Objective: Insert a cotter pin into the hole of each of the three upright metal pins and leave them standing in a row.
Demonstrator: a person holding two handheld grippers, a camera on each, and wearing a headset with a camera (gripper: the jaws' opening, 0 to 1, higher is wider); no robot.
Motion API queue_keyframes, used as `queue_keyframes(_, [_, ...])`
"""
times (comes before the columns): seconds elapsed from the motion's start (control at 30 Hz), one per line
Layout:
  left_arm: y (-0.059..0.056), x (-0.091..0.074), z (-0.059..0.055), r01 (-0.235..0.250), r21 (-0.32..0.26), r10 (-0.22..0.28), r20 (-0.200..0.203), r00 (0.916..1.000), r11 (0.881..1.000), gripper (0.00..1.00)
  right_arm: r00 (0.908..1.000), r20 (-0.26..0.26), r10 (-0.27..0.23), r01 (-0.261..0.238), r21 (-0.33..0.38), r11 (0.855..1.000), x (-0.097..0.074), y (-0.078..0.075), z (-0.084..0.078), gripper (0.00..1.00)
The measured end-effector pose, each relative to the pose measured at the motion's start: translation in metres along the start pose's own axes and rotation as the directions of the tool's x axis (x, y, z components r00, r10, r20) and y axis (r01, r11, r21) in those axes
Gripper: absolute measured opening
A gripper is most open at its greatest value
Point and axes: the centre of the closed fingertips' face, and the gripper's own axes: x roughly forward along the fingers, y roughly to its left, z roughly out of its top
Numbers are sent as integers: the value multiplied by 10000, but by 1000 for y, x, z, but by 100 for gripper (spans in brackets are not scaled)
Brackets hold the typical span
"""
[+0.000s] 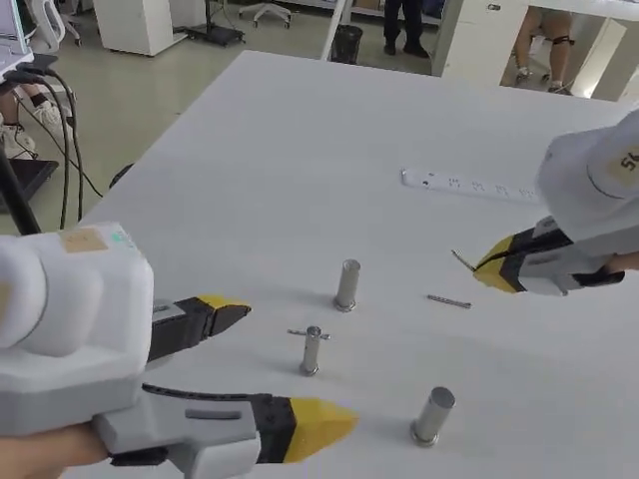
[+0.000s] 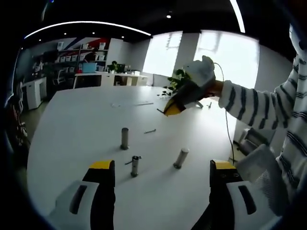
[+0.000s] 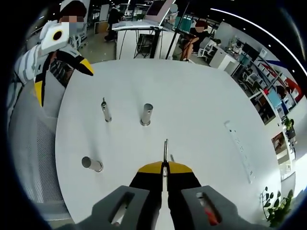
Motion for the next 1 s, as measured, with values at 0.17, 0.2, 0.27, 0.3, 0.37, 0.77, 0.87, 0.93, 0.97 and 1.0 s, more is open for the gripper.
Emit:
queue_keyframes(0.17, [-3,7,8,52,-35,-52,-16,10000,10000,78,9975,689,-125,130,-64,9999,-9,5,8,0])
queue_keyframes(0.2, [-4,8,9,99,-47,-99,-9,10000,9999,78,9975,691,-136,141,-56,9999,-10,6,7,0])
queue_keyframes(0.27, [-5,12,15,198,-44,-197,34,9998,9998,77,9964,800,-283,300,-193,9994,-12,7,8,0])
queue_keyframes(0.3, [-6,14,18,262,-18,-261,109,9996,9997,76,9961,816,-335,353,-209,9992,-14,8,7,0])
queue_keyframes(0.37, [-8,17,26,407,-46,-406,269,9988,9992,76,9947,920,-449,474,-250,9986,-16,9,8,0])
queue_keyframes(0.77, [-15,39,58,1099,-188,-1081,789,9910,9938,71,9824,1344,-1297,1370,-469,9895,-34,14,12,0])
queue_keyframes(0.87, [-15,44,62,1234,-262,-1207,868,9889,9920,69,9803,1370,-1422,1500,-482,9875,-36,17,12,0])
queue_keyframes(0.93, [-15,48,65,1345,-277,-1316,879,9874,9905,66,9783,1452,-1478,1556,-438,9868,-36,19,12,0])
queue_keyframes(0.97, [-15,50,66,1390,-310,-1358,883,9868,9898,65,9770,1470,-1542,1620,-430,9858,-37,20,12,0])
queue_keyframes(1.0, [-16,51,66,1448,-329,-1414,887,9860,9889,65,9760,1477,-1598,1679,-441,9848,-37,21,12,0])
